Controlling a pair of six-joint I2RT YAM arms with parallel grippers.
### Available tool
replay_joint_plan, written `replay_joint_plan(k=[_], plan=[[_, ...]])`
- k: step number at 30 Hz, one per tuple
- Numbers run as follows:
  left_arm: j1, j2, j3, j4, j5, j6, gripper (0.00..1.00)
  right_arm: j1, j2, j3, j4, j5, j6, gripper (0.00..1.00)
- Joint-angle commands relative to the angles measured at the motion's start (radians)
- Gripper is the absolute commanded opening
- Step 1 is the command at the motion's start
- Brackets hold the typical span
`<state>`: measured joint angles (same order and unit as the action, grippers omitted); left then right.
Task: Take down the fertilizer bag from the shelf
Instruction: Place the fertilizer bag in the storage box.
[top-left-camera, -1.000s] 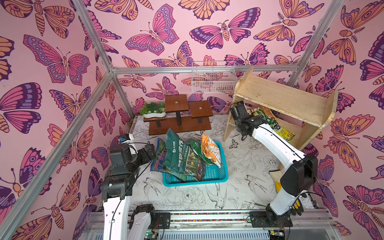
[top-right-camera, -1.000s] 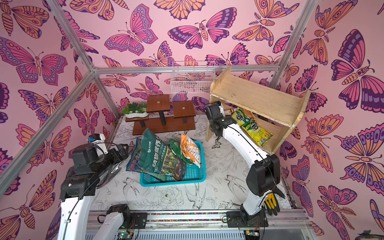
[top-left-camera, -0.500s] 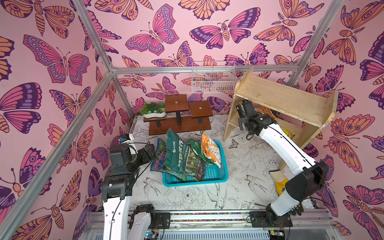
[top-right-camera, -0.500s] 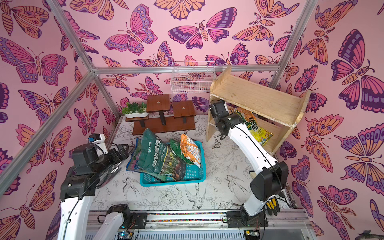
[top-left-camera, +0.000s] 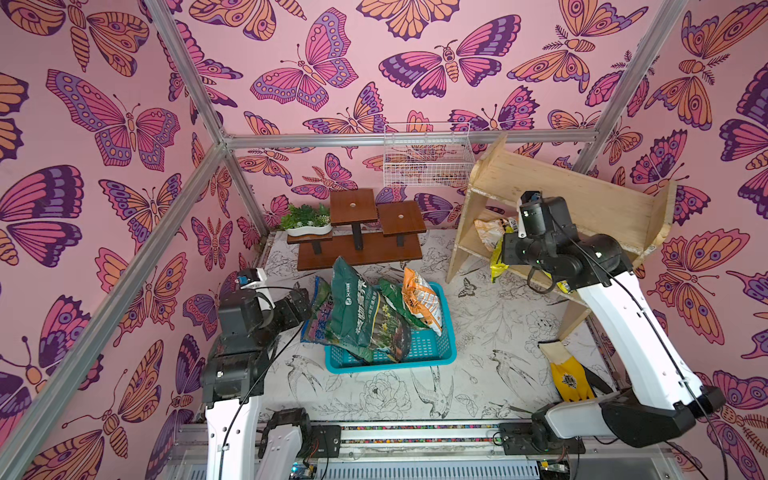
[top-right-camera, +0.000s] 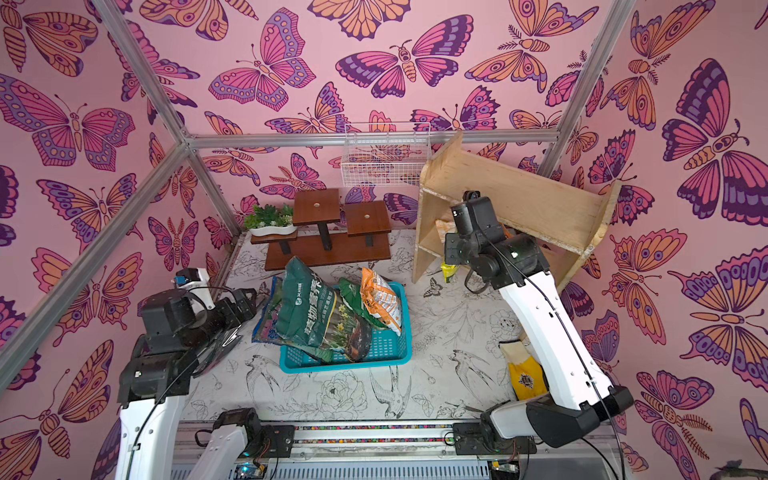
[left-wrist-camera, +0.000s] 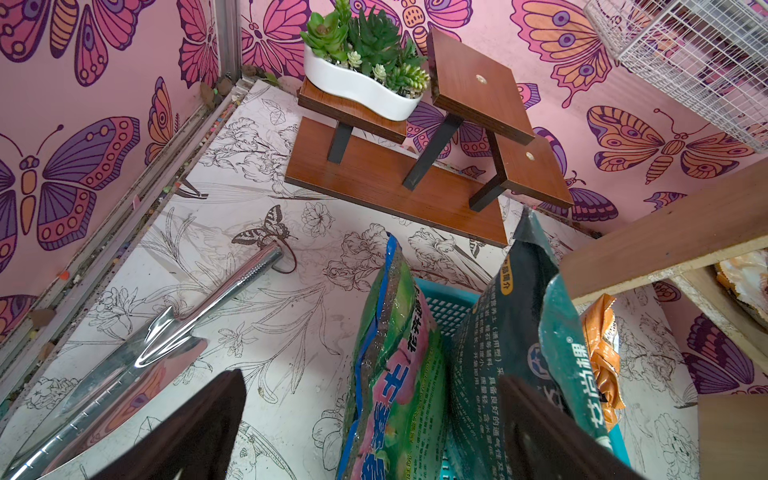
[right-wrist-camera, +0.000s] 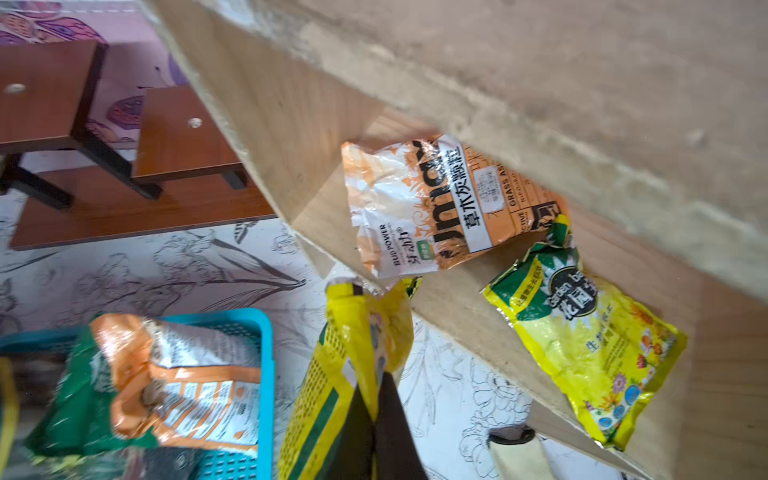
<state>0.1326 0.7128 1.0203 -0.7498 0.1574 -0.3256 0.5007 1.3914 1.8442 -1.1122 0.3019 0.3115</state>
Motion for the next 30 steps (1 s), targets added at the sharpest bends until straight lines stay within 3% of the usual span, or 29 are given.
replay_joint_plan(k=[1, 7, 18, 30], plan=[[0.005, -0.009, 0.001, 0.01, 0.002, 0.004, 1.0, 0.016, -0.013, -0.018, -0.014, -0.108, 0.045, 0.0], [0.006, -0.011, 0.001, 0.01, 0.002, 0.006, 1.0, 0.082, -0.073, -0.111, 0.038, -0.213, 0.065, 0.0], [0.005, -0.015, -0.001, 0.01, 0.0, 0.006, 1.0, 0.376, -0.102, -0.219, 0.129, -0.132, 0.143, 0.0], [0.005, -0.017, -0.002, 0.01, -0.002, 0.006, 1.0, 0.456, 0.037, -0.289, 0.255, -0.17, 0.183, 0.0]])
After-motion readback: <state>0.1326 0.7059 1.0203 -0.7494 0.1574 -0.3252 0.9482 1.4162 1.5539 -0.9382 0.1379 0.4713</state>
